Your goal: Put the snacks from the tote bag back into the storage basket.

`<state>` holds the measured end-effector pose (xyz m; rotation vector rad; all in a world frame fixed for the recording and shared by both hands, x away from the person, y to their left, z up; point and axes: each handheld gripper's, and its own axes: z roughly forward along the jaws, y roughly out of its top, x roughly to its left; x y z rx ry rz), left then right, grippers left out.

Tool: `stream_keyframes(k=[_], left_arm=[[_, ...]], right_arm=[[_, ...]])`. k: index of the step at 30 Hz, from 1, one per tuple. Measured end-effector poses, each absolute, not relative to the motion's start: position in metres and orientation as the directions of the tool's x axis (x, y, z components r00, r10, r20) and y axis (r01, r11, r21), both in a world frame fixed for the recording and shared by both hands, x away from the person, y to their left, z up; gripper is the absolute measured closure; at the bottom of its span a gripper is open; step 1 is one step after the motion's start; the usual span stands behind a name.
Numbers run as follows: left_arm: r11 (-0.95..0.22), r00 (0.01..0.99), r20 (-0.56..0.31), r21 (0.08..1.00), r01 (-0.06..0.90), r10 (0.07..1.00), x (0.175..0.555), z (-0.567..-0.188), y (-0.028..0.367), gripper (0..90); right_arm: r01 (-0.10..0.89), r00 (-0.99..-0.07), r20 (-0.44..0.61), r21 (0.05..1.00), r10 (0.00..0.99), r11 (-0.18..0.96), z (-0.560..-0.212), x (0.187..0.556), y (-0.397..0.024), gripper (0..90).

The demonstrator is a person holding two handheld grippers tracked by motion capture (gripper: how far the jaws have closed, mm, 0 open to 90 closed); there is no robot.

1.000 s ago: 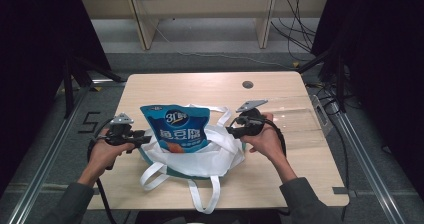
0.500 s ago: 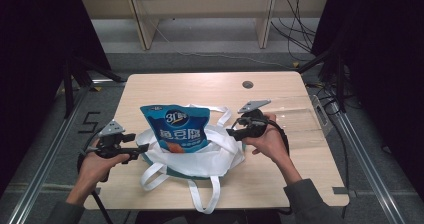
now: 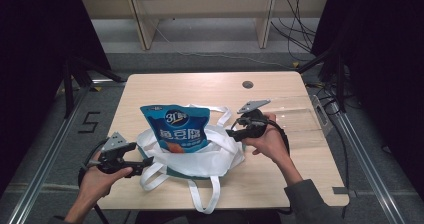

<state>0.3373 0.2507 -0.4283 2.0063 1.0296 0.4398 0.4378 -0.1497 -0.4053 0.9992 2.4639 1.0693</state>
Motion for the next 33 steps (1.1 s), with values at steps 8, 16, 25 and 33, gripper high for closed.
stream_keyframes(k=[8, 16, 25, 33], left_arm=[[-0.378, 0.62, -0.014, 0.782, 0.496, 0.784, 0.326, -0.433, 0.256, 17.7], [-0.368, 0.607, -0.014, 0.784, 0.5, 0.795, 0.318, -0.439, 0.259, 18.1], [-0.377, 0.603, -0.009, 0.773, 0.511, 0.797, 0.311, -0.441, 0.261, 18.2], [-0.389, 0.61, -0.006, 0.765, 0.513, 0.793, 0.314, -0.444, 0.261, 18.4]], right_arm=[[0.473, -0.735, 0.007, 0.722, 0.678, 0.505, -0.398, 0.437, -0.151, 40.4], [0.438, -0.765, -0.01, 0.725, 0.644, 0.531, -0.379, 0.431, -0.142, 38.7], [0.38, -0.812, -0.037, 0.724, 0.583, 0.576, -0.363, 0.424, -0.123, 37.2], [0.327, -0.859, -0.035, 0.731, 0.511, 0.599, -0.343, 0.419, -0.106, 32.0]])
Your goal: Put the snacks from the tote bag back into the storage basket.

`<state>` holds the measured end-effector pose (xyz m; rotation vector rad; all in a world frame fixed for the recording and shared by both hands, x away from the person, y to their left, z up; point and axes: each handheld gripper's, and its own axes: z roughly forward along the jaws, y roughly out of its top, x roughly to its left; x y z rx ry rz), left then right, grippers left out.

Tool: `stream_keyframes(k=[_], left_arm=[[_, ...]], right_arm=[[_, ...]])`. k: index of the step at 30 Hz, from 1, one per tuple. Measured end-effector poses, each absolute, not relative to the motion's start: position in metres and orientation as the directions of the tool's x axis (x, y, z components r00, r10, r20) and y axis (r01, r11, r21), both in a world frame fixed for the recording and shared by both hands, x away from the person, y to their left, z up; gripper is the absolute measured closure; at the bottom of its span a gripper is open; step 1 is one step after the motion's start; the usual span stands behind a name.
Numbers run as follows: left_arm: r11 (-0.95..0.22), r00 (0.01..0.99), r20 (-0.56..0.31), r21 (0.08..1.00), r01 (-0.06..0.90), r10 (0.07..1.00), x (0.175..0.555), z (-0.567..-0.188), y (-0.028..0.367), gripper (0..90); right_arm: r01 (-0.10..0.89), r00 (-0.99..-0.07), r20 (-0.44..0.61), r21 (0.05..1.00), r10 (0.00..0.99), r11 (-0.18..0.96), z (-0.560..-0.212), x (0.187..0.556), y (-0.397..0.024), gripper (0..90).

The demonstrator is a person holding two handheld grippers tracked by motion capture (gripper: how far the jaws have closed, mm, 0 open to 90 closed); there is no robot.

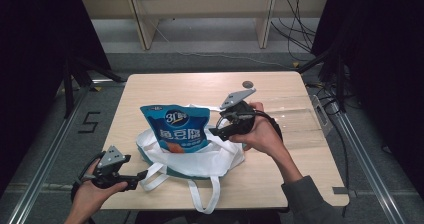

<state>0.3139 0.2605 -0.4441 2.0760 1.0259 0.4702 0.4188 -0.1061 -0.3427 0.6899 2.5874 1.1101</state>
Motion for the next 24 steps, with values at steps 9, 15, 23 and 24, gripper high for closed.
stream_keyframes(k=[9, 15, 23, 24], left_arm=[[-0.405, 0.617, -0.002, 0.752, 0.52, 0.787, 0.315, -0.447, 0.26, 18.6], [-0.389, 0.614, -0.02, 0.758, 0.524, 0.789, 0.314, -0.447, 0.258, 19.3], [-0.385, 0.61, -0.023, 0.756, 0.529, 0.792, 0.314, -0.448, 0.257, 19.2], [-0.4, 0.62, -0.01, 0.756, 0.518, 0.784, 0.315, -0.447, 0.258, 19.2]], right_arm=[[0.276, -0.9, -0.055, 0.696, 0.432, 0.663, -0.317, 0.428, -0.078, 32.7], [0.265, -0.915, -0.046, 0.679, 0.4, 0.684, -0.301, 0.437, -0.065, 38.7], [0.218, -0.94, -0.064, 0.644, 0.335, 0.734, -0.286, 0.438, -0.036, 47.7], [0.208, -0.943, -0.073, 0.634, 0.326, 0.745, -0.286, 0.44, -0.032, 48.9]])
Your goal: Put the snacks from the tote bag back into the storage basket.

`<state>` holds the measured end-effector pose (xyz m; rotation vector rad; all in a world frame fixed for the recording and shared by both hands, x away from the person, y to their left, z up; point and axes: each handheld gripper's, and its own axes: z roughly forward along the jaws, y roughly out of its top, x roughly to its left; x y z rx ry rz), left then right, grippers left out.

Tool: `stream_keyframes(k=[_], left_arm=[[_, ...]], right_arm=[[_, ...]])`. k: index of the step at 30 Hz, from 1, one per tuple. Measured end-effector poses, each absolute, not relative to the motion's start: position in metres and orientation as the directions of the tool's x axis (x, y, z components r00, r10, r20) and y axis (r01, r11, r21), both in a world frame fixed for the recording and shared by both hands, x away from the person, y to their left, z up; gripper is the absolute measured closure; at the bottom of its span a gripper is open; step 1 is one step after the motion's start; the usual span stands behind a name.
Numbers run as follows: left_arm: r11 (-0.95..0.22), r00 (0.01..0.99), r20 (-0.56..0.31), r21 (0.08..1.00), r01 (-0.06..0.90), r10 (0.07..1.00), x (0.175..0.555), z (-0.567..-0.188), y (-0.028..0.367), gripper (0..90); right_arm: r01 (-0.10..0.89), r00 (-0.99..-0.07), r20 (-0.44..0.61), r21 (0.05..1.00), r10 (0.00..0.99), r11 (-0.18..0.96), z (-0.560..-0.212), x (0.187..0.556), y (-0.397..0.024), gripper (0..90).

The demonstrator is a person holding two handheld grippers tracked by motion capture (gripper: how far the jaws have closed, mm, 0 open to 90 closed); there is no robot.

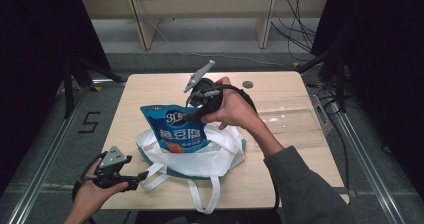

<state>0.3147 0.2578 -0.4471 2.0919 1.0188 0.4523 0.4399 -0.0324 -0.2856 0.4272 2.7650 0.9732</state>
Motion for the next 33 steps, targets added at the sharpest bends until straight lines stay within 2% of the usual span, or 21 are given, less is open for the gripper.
stream_keyframes(k=[13, 26, 28, 33], left_arm=[[-0.41, 0.625, -0.004, 0.751, 0.518, 0.781, 0.316, -0.448, 0.26, 19.3], [-0.401, 0.621, -0.013, 0.753, 0.521, 0.783, 0.315, -0.449, 0.259, 19.5], [-0.402, 0.622, -0.013, 0.753, 0.521, 0.783, 0.316, -0.45, 0.259, 19.5], [-0.394, 0.616, -0.024, 0.75, 0.532, 0.787, 0.315, -0.45, 0.259, 19.6]], right_arm=[[0.129, -0.966, -0.12, 0.542, 0.229, 0.83, -0.287, 0.451, 0.002, 65.1], [0.126, -0.974, -0.099, 0.504, 0.202, 0.855, -0.292, 0.459, 0.012, 79.4], [0.15, -0.972, -0.085, 0.488, 0.217, 0.86, -0.293, 0.459, 0.013, 81.6], [0.119, -0.973, -0.127, 0.447, 0.195, 0.886, -0.294, 0.46, 0.017, 88.0]])
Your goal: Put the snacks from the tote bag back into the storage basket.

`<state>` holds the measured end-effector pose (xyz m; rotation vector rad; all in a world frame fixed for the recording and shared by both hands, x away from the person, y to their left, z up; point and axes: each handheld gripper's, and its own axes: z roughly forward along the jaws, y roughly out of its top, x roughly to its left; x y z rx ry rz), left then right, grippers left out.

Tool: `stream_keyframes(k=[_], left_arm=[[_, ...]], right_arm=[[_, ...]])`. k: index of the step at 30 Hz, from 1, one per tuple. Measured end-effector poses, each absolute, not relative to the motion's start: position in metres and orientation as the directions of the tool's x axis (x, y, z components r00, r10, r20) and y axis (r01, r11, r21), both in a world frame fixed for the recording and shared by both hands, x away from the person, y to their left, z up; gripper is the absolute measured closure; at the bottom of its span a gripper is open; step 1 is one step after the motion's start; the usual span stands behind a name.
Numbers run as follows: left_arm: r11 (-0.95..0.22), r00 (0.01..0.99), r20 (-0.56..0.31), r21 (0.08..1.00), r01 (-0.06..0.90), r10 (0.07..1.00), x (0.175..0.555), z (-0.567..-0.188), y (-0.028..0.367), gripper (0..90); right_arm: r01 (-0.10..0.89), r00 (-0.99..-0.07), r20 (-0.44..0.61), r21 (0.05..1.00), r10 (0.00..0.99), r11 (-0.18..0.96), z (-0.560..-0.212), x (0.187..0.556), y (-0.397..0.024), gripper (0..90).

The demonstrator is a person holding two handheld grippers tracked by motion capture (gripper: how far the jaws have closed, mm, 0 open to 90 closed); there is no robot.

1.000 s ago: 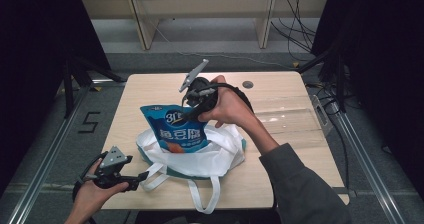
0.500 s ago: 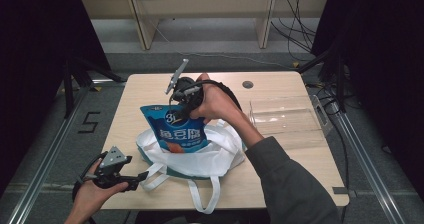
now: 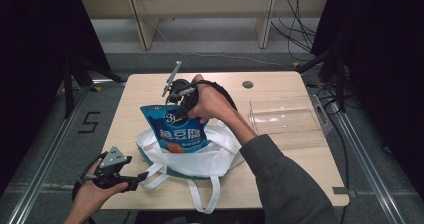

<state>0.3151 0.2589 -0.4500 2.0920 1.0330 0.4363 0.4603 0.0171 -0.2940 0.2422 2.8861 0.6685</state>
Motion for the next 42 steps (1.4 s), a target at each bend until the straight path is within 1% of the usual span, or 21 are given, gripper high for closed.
stream_keyframes(k=[2, 3, 5, 7, 9, 12, 13, 14, 15, 19, 23, 24, 26, 27, 28, 30, 34, 36, 37, 39, 42], left_arm=[[-0.419, 0.625, 0.003, 0.745, 0.519, 0.781, 0.316, -0.449, 0.26, 19.9], [-0.415, 0.623, -0.001, 0.745, 0.522, 0.782, 0.316, -0.449, 0.26, 19.9], [-0.41, 0.621, -0.003, 0.749, 0.521, 0.784, 0.316, -0.45, 0.26, 20.1], [-0.418, 0.623, 0.007, 0.747, 0.517, 0.782, 0.315, -0.449, 0.261, 20.1], [-0.399, 0.612, -0.012, 0.749, 0.529, 0.791, 0.316, -0.45, 0.261, 20.1], [-0.416, 0.613, 0.012, 0.746, 0.521, 0.79, 0.316, -0.449, 0.264, 20.2], [-0.392, 0.601, -0.012, 0.747, 0.537, 0.799, 0.316, -0.45, 0.263, 20.2], [-0.403, 0.607, -0.001, 0.747, 0.529, 0.795, 0.317, -0.449, 0.264, 20.2], [-0.4, 0.606, -0.004, 0.748, 0.529, 0.795, 0.317, -0.449, 0.264, 20.2], [-0.387, 0.596, -0.011, 0.751, 0.535, 0.803, 0.316, -0.449, 0.263, 20.2], [-0.403, 0.592, 0.015, 0.747, 0.529, 0.806, 0.317, -0.449, 0.267, 20.1], [-0.378, 0.579, -0.005, 0.754, 0.537, 0.815, 0.317, -0.45, 0.267, 20.1], [-0.38, 0.584, 0.002, 0.761, 0.525, 0.812, 0.317, -0.449, 0.267, 20.1], [-0.409, 0.599, 0.013, 0.743, 0.53, 0.801, 0.317, -0.447, 0.27, 20.0], [-0.413, 0.598, 0.016, 0.739, 0.533, 0.801, 0.317, -0.447, 0.27, 20.0], [-0.37, 0.572, -0.005, 0.757, 0.539, 0.821, 0.316, -0.448, 0.268, 20.0], [-0.387, 0.582, 0.004, 0.75, 0.536, 0.813, 0.317, -0.447, 0.27, 20.0], [-0.363, 0.565, -0.007, 0.76, 0.54, 0.825, 0.317, -0.448, 0.269, 20.0], [-0.368, 0.567, -0.005, 0.757, 0.54, 0.823, 0.317, -0.448, 0.27, 20.0], [-0.371, 0.561, 0.003, 0.753, 0.543, 0.828, 0.317, -0.447, 0.27, 20.0], [-0.384, 0.58, 0.007, 0.756, 0.531, 0.815, 0.317, -0.447, 0.27, 20.0]], right_arm=[[0.092, -0.974, -0.144, 0.447, 0.173, 0.89, -0.294, 0.461, 0.019, 89.1], [0.114, -0.971, -0.14, 0.433, 0.192, 0.894, -0.293, 0.46, 0.019, 89.6], [0.079, -0.973, -0.163, 0.422, 0.162, 0.903, -0.292, 0.46, 0.021, 90.0], [0.07, -0.975, -0.166, 0.414, 0.151, 0.908, -0.291, 0.458, 0.022, 90.0], [0.055, -0.973, -0.182, 0.423, 0.144, 0.904, -0.291, 0.459, 0.023, 90.0], [0.035, -0.971, -0.203, 0.415, 0.13, 0.909, -0.289, 0.459, 0.024, 90.0], [0.05, -0.973, -0.185, 0.416, 0.138, 0.908, -0.288, 0.458, 0.024, 90.0], [0.073, -0.97, -0.182, 0.415, 0.161, 0.907, -0.287, 0.456, 0.025, 90.0], [0.087, -0.969, -0.178, 0.404, 0.171, 0.911, -0.284, 0.455, 0.026, 90.0], [0.067, -0.968, -0.195, 0.41, 0.159, 0.91, -0.27, 0.452, 0.029, 90.0], [0.059, -0.968, -0.196, 0.431, 0.157, 0.901, -0.25, 0.45, 0.029, 90.0], [0.069, -0.966, -0.195, 0.433, 0.168, 0.899, -0.245, 0.449, 0.028, 90.0], [0.037, -0.965, -0.216, 0.443, 0.147, 0.896, -0.233, 0.449, 0.027, 90.0], [0.034, -0.961, -0.231, 0.443, 0.151, 0.896, -0.227, 0.448, 0.026, 90.0], [0.045, -0.958, -0.236, 0.438, 0.164, 0.898, -0.221, 0.447, 0.025, 90.0], [0.047, -0.953, -0.247, 0.445, 0.174, 0.894, -0.206, 0.444, 0.022, 90.0], [0.047, -0.943, -0.279, 0.428, 0.182, 0.902, -0.183, 0.441, 0.011, 90.0], [0.032, -0.937, -0.3, 0.436, 0.179, 0.899, -0.177, 0.442, 0.006, 90.0], [0.066, -0.938, -0.281, 0.43, 0.203, 0.9, -0.175, 0.44, 0.002, 90.0], [0.038, -0.933, -0.308, 0.433, 0.188, 0.9, -0.172, 0.443, -0.006, 90.0], [0.079, -0.927, -0.302, 0.424, 0.224, 0.902, -0.173, 0.444, -0.018, 90.0]])
